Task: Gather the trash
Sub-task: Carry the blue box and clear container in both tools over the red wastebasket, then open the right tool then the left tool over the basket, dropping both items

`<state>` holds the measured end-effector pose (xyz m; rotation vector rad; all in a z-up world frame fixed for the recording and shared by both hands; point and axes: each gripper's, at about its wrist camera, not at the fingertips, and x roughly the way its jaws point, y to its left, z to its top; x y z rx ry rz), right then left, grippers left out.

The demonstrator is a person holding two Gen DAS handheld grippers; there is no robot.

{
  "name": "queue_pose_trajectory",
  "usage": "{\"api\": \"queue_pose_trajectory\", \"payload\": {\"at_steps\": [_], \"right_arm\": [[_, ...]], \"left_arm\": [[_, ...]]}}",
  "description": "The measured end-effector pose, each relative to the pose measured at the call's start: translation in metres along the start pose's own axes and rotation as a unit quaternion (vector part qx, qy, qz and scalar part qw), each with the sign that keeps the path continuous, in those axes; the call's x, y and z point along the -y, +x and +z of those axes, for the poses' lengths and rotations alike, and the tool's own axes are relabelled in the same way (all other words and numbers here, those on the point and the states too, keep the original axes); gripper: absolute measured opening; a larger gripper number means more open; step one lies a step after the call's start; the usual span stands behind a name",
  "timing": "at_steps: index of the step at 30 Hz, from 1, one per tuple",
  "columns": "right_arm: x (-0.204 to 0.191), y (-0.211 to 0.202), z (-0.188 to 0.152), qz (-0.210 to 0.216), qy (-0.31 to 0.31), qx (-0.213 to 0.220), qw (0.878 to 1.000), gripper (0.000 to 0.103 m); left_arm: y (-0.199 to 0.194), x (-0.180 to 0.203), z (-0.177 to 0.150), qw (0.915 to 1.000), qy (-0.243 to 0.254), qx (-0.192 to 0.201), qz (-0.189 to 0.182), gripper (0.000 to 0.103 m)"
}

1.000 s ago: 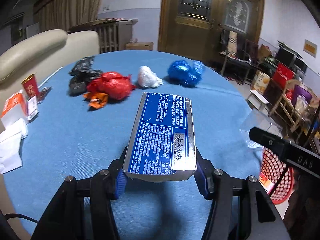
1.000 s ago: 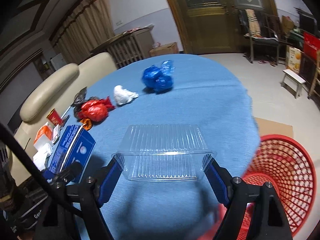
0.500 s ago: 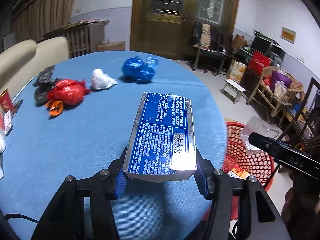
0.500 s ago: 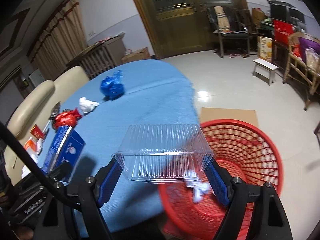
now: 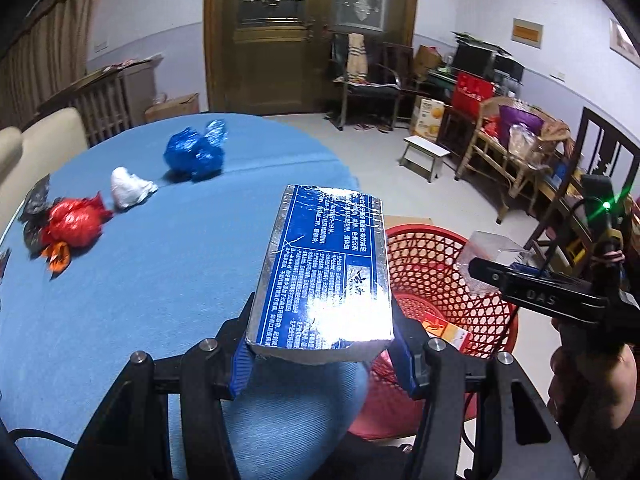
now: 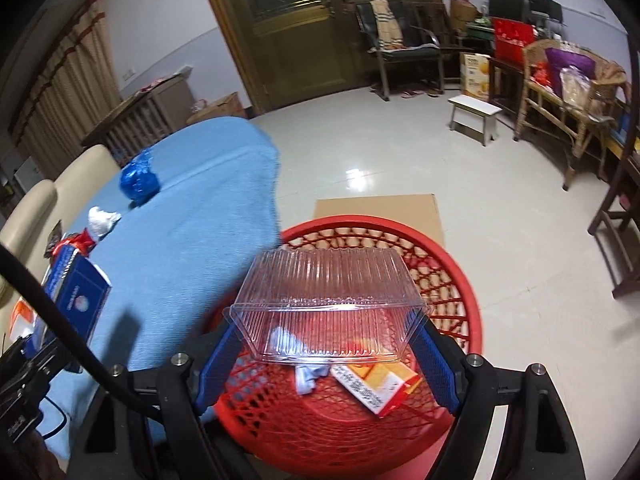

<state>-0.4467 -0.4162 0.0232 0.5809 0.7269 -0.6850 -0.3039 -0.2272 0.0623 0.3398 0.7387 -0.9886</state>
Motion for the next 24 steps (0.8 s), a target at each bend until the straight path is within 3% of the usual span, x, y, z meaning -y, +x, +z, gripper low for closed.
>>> {"api": "queue_pose_trajectory", "payload": {"at_steps": [11, 24], "right_arm": [[0.016, 0.013, 0.003, -0.016, 0.022, -0.014, 1.0, 0.088], [0.038, -0.009, 0.021, -0.026, 0.049, 0.031, 0.998, 0.089]], "left_arm": [[0.009, 0.026, 0.007, 0.9994, 0.031, -0.004, -0.013, 0.059], [0.034, 0.048, 0.011, 0.9975, 0.052, -0.029, -0.037, 0.059]]}}
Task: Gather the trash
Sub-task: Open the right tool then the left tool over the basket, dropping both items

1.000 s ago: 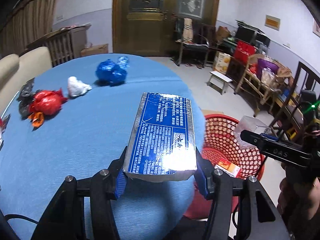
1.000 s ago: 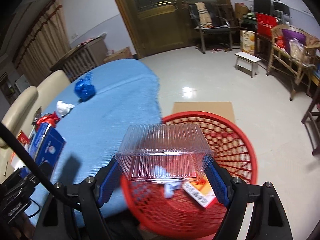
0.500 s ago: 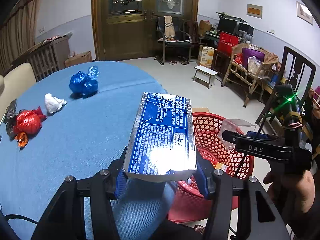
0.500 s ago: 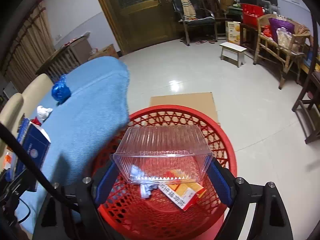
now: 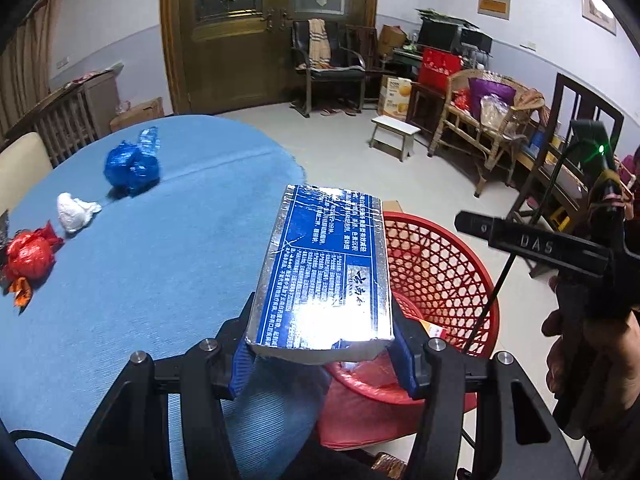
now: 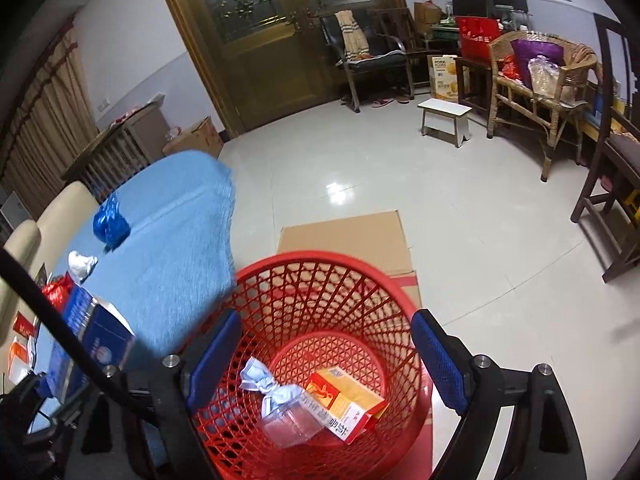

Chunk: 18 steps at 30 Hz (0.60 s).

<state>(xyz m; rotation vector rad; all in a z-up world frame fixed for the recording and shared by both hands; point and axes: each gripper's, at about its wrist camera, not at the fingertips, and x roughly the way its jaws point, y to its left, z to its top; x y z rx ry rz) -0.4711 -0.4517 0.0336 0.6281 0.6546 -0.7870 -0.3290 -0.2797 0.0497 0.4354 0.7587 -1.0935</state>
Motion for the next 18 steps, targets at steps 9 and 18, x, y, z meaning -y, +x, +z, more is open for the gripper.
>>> {"api": "queue_pose_trajectory", "payload": {"at_steps": [9, 18], "right_arm": [[0.017, -0.018, 0.012, -0.013, 0.027, 0.041, 0.999, 0.089], [0.026, -0.032, 0.024, -0.015, 0.041, 0.064, 0.997, 0.089]], "left_arm": [[0.027, 0.024, 0.014, 0.999, 0.02, -0.029, -0.029, 0.061], [0.033, 0.016, 0.026, 0.999, -0.002, -0.036, -0.027, 0.08]]}}
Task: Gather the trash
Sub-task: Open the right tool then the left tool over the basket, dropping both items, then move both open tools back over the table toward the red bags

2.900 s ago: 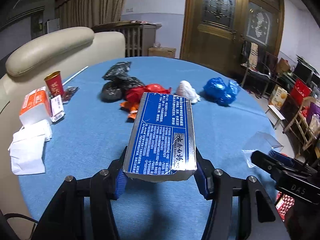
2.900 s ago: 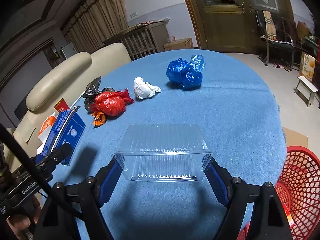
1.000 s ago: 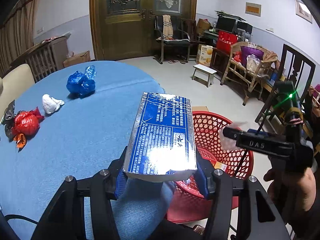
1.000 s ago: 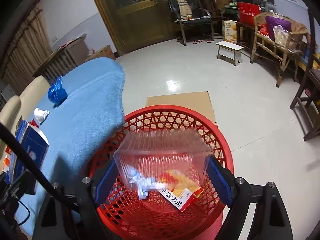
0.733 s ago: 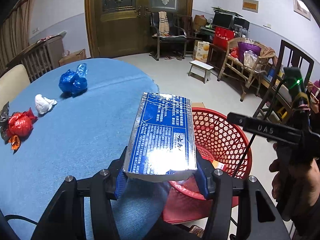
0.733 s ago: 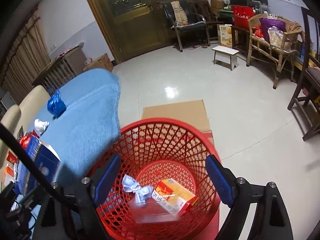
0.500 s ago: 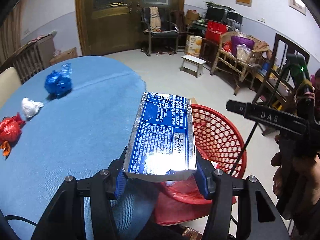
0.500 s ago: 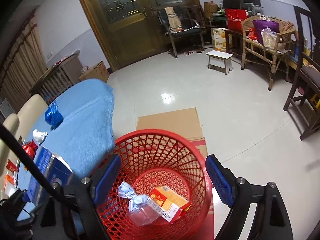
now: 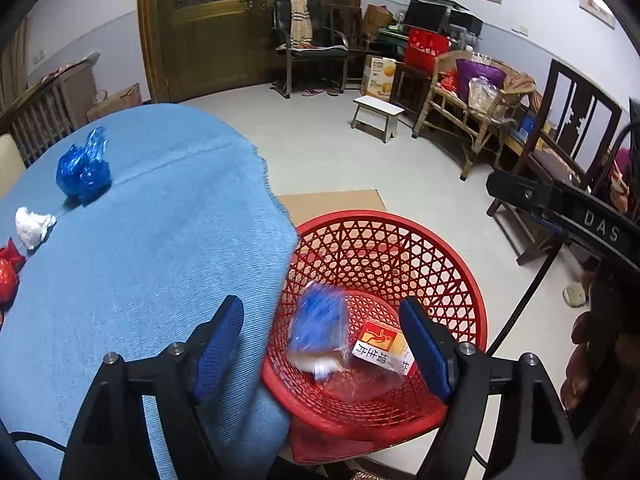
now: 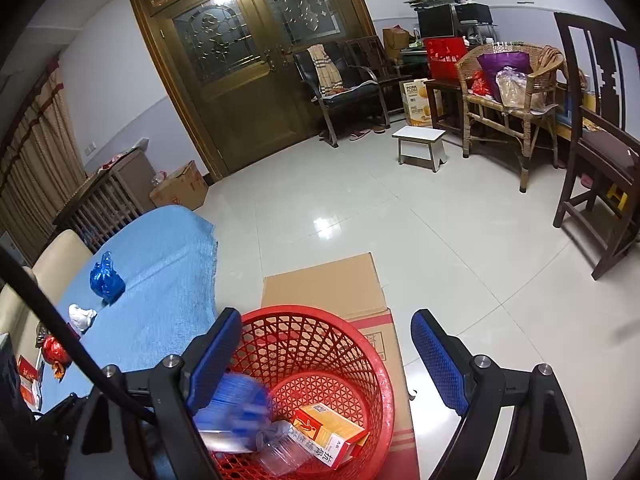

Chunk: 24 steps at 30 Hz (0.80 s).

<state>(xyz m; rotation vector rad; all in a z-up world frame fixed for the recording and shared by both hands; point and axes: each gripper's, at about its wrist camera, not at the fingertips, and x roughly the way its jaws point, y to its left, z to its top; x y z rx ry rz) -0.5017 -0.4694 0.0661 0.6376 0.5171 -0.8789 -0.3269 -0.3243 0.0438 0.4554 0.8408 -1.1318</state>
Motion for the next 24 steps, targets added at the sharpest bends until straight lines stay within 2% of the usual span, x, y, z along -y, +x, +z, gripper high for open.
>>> {"api": "queue_pose_trajectory", "payload": {"at_steps": [6, 13, 18, 24], "right_arm": [[-0.012, 0.002, -0.002, 0.01, -0.011, -0.007, 1.0, 0.089], [-0.043, 0.006, -0.011, 0.035, -0.041, -0.024, 0.998, 0.089], [-0.069, 0.011, -0.02, 0.052, -0.068, -0.04, 0.996, 0.089], [-0.098, 0.011, -0.031, 0.066, -0.102, -0.053, 0.991, 0.089]], "left_arm": [[-0.024, -0.028, -0.002, 0.9989, -0.039, 0.024, 0.011, 0.08], [-0.057, -0.076, -0.012, 0.9921, -0.103, 0.056, 0.044, 0.08], [-0.077, -0.113, -0.026, 0.9838, -0.144, 0.073, 0.078, 0.081], [-0.096, -0.162, -0.049, 0.9689, -0.206, 0.082, 0.109, 0.081]]}}
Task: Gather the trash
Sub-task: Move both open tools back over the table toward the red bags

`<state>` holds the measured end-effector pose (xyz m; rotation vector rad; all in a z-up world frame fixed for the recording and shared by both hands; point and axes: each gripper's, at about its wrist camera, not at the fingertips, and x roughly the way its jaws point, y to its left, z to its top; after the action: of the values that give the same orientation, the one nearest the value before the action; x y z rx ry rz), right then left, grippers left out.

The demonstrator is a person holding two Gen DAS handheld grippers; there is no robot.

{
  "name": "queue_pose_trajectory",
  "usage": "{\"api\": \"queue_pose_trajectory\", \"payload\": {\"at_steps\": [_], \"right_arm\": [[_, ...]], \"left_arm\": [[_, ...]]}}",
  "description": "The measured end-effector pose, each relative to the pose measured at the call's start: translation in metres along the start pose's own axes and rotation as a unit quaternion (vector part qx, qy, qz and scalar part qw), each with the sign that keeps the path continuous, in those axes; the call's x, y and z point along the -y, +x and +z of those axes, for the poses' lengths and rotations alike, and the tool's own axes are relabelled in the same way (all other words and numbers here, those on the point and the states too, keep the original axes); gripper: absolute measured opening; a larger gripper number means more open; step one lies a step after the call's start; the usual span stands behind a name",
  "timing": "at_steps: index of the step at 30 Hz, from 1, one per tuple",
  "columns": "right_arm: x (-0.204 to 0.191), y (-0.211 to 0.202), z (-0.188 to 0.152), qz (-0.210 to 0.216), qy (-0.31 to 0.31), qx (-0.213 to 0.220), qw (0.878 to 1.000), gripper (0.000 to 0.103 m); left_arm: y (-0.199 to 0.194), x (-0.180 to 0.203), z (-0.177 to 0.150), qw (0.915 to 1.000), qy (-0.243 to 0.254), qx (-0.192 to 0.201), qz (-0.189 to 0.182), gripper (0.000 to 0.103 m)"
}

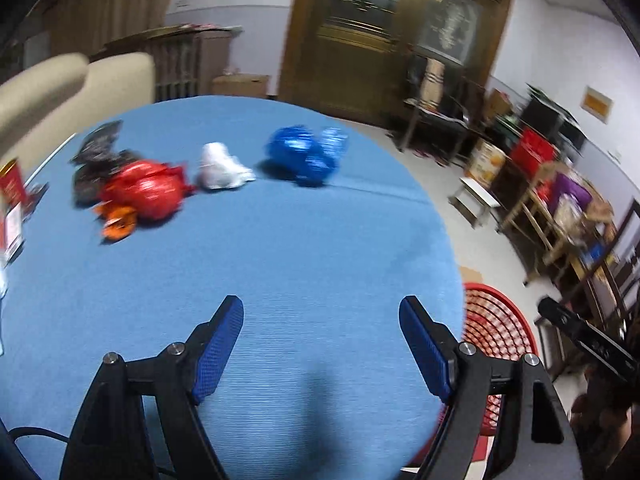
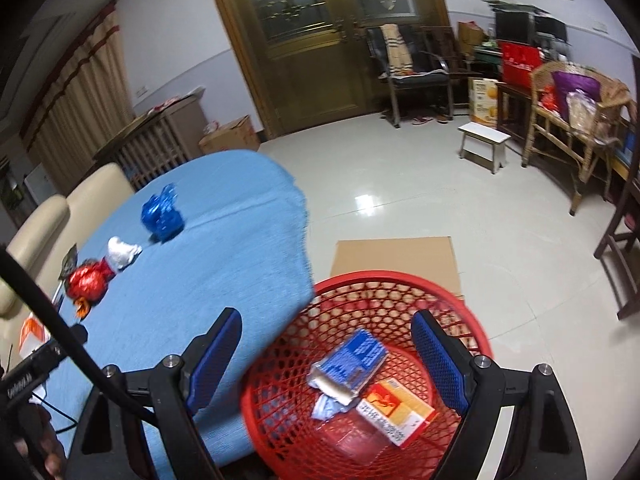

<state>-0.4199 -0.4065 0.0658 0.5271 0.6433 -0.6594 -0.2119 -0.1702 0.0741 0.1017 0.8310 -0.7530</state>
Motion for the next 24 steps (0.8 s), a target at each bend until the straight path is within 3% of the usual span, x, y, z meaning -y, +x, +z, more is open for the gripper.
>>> {"api": "queue_pose_trajectory", "payload": {"at_steps": [11, 24], "right_arm": [[-0.056, 0.009, -0.004, 0.027, -0.054, -0.022, 0.998, 0.089], [-0.112, 0.015, -0.007, 0.084, -0.086, -0.031, 0.992, 0.089]], "left_arm": [[-0.011, -0.073, 0.004, 0.9956, -0.074, 0.025, 0.051, 0.081], [-0.018, -0.099, 0.004, 0.9916, -0.093, 0.036, 0.082, 0.081]]}}
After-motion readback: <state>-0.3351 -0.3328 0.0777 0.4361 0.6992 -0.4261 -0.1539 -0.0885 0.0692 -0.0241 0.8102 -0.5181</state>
